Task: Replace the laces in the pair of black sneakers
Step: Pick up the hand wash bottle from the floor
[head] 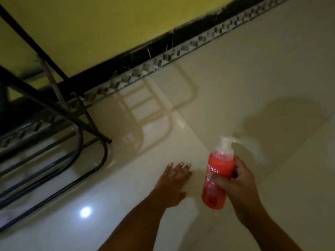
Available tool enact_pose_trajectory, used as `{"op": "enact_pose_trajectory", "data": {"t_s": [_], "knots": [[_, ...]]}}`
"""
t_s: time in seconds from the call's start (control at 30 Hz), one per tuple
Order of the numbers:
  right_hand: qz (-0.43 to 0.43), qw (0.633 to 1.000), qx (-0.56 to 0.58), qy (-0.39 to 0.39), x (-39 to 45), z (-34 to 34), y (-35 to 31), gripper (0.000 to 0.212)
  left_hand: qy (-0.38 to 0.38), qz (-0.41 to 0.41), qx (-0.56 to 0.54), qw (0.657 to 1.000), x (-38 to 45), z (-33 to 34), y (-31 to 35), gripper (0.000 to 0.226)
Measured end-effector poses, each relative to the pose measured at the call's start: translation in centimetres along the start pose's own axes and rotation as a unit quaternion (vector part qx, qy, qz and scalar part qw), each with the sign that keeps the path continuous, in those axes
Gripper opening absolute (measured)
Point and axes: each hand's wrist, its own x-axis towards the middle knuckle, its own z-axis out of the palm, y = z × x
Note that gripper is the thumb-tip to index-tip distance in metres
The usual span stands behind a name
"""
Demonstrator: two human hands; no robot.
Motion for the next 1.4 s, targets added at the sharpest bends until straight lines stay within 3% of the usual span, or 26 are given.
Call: {"op": "enact_pose_trajectory", "data": {"t_s": [0.1,0.27,0.5,0.63,0.8,0.97,1.07,1.27,1.4], "knots": [[0.018,0.999,0.037,-0.032,-4.6,-0.9,-5.1,0.051,0.038,-0.020,-0.065,0.997,-2.9,-8.5,2.3,0.066],[0.023,0.995,0.083,-0.057,-13.6,-3.8,-16.6,0.057,0.260,-0.026,-0.163,0.951,-13.8,-23.8,6.1,0.052],[-0.002,0.993,0.053,-0.105,-26.1,-9.3,-33.5,0.058,0.321,-0.151,-0.384,0.852,-26.6,-41.7,17.6,0.032],[-0.039,0.996,0.053,-0.065,-31.9,-12.0,-41.5,0.066,0.359,-0.182,-0.425,0.811,-32.5,-50.6,22.3,0.027],[-0.077,0.991,0.111,-0.022,-35.5,-13.3,-47.5,0.053,0.386,-0.185,-0.434,0.792,-38.0,-56.6,25.4,0.023],[-0.114,0.981,0.144,-0.057,-37.1,-12.8,-52.3,0.037,0.413,-0.175,-0.417,0.790,-41.4,-59.5,26.1,0.021],[-0.136,0.976,0.151,-0.075,-37.4,-11.2,-55.0,0.035,0.435,-0.191,-0.423,0.771,-42.8,-60.5,25.5,0.020],[-0.182,0.969,0.144,-0.089,-35.2,-5.9,-60.5,0.043,0.490,-0.168,-0.429,0.740,-43.9,-64.3,20.5,0.018],[-0.213,0.961,0.147,-0.100,-33.4,-1.4,-64.1,0.048,0.501,-0.164,-0.418,0.740,-44.6,-67.4,15.3,0.020]]}}
